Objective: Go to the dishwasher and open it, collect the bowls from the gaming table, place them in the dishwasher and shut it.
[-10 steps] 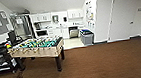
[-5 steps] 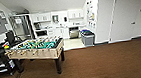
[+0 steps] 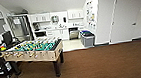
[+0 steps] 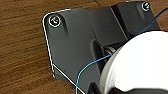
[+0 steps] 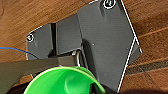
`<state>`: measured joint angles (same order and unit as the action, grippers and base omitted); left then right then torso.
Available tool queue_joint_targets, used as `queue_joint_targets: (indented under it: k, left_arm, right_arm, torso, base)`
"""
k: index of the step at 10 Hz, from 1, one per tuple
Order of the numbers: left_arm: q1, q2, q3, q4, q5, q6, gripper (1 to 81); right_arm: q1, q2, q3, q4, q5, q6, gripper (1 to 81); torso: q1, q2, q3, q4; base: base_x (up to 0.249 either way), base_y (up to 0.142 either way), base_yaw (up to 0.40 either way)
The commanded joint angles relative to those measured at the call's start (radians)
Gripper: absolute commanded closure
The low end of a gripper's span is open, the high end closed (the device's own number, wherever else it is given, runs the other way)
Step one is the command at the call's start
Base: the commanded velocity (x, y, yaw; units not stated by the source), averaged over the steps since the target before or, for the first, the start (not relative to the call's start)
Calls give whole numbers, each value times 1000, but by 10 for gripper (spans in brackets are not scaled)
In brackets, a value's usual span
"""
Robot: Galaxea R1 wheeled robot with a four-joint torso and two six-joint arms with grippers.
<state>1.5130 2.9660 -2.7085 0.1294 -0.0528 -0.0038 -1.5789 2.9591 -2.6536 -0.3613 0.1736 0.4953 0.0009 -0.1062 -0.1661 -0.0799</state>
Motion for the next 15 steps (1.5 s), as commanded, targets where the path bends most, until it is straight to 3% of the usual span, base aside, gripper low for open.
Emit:
queue_joint_targets:
  k: [1,15]
  left_arm:
    - [-44,-4,1,4,48,1,811]
    - [-41,7,1,6,48,1,811]
  right_arm:
    - [41,-12,0,-10,-42,-1,811]
    - [42,-7,-14,-11,-42,-1,811]
  torso:
    - [0,0,0,0]
    - [0,0,0,0]
  base:
    - [163,0,0]
    - [170,0,0]
